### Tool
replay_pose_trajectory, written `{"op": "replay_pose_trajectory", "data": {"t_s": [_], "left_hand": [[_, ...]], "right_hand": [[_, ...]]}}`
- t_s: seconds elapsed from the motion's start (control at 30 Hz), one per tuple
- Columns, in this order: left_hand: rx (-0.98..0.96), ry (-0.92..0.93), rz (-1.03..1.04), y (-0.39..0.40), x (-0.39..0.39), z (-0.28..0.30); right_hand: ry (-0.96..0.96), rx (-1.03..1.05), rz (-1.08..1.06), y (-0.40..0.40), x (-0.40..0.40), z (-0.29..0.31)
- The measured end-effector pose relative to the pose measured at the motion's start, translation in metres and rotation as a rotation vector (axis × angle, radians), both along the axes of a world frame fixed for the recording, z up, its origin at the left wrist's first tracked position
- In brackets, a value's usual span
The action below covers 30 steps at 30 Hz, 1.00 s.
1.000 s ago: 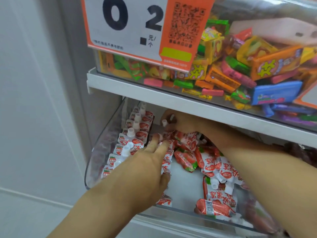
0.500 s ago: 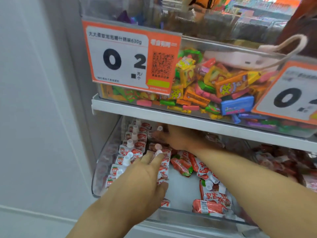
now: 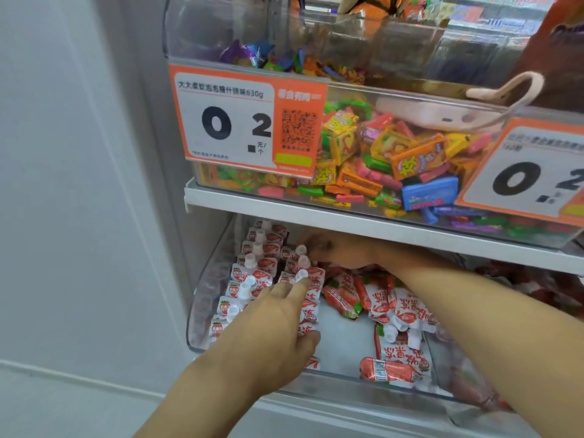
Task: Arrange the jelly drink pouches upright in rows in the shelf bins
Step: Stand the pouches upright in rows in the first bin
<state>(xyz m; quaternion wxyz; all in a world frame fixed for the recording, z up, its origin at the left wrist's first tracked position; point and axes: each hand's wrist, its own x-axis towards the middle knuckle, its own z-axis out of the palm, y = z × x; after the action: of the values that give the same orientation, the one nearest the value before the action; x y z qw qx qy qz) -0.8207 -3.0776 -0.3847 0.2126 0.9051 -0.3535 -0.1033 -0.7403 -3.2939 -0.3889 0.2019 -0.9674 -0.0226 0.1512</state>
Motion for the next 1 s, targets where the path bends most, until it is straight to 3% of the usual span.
{"op": "replay_pose_trajectory", "data": {"t_s": [0.1,0.2,0.27,0.6,0.77,0.9,1.0], "left_hand": [[0.016,-0.010,0.001,-0.001,-0.001,0.000],[0.021,0.000,-0.001,-0.002,0.000,0.000],[0.008,-0.009,-0.002,-0.002,0.002,-0.001],[0.013,0.011,0.008,-0.002,0.001,0.001],[-0.012,0.019,0.005,-0.001,0.002,0.001],[0.010,0.028,0.014,-0.001,0.003,-0.002],[-0.001,0.044,0.005,-0.001,0.002,-0.002]], "right_hand": [[-0.185,-0.005,-0.141,-0.018,-0.017,0.008],[-0.037,-0.282,-0.104,-0.028,-0.022,0.001],[-0.006,-0.335,-0.124,-0.029,-0.018,-0.006],[-0.325,-0.150,-0.135,-0.022,-0.047,0.003],[-0.507,-0.189,-0.168,-0.021,-0.049,0.009],[-0.520,-0.195,-0.034,-0.013,-0.027,0.004],[-0.490,-0.050,-0.007,-0.009,-0.016,0.000]]}}
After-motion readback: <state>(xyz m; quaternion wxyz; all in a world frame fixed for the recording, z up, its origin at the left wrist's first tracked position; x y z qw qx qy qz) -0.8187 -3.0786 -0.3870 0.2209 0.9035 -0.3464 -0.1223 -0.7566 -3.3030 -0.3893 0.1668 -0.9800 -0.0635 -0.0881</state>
